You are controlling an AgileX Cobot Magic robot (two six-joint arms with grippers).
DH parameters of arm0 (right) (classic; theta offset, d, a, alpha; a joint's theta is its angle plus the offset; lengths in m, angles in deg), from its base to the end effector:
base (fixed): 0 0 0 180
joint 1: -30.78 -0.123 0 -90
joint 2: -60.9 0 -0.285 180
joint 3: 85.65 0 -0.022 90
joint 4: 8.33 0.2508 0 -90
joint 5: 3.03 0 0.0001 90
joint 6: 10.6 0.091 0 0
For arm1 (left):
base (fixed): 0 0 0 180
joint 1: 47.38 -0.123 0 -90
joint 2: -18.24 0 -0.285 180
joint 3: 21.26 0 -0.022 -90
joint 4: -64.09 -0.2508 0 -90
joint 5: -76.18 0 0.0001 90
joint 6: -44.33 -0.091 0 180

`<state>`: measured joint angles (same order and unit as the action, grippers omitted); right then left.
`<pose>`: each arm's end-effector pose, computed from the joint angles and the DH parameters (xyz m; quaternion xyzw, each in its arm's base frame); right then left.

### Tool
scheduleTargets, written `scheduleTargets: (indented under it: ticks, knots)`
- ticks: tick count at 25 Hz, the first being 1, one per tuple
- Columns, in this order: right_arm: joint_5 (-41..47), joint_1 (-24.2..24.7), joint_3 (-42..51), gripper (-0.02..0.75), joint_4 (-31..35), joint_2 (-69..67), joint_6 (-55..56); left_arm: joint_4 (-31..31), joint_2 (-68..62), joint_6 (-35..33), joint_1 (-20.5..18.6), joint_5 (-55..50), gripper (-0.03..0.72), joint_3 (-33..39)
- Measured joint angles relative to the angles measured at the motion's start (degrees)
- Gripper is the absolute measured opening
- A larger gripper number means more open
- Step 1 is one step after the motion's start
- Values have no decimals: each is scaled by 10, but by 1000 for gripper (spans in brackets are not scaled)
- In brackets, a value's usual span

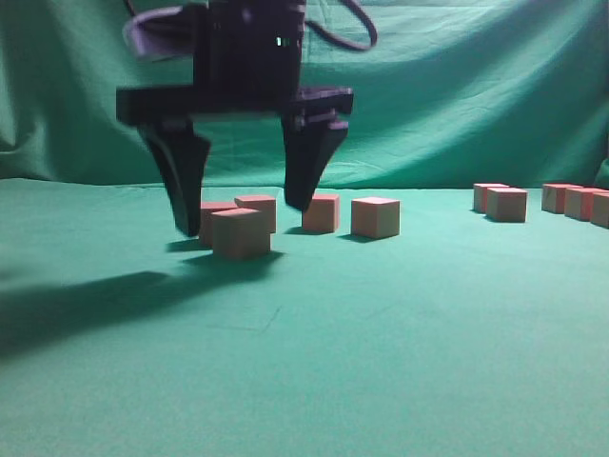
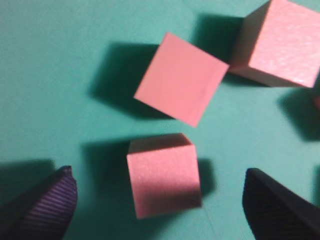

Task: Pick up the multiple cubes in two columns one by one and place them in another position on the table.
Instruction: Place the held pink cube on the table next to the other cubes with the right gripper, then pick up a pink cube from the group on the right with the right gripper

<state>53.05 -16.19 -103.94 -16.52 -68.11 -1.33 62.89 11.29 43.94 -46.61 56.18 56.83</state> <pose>0.3100 0.3163 0.1884 -0.3511 0.9271 -0.0019 0.1310 0.0529 -0.0001 0.1774 0.0137 0.7934 0.0068 0.6085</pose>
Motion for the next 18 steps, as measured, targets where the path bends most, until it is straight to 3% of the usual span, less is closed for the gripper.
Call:
scheduleTargets:
  ticks: [5,10,14,18]
  knots:
    - [128,0,-105,617,2,5,-10,0,0,0,0,0,0,0]
    - [144,0,-130,617,-4,74,-47,0,0,0,0,0,0,0]
    - [150,7,-130,617,-62,146,-53,0,0,0,0,0,0,0]
    - [152,68,-133,617,-88,216,-30,0,0,0,0,0,0,0]
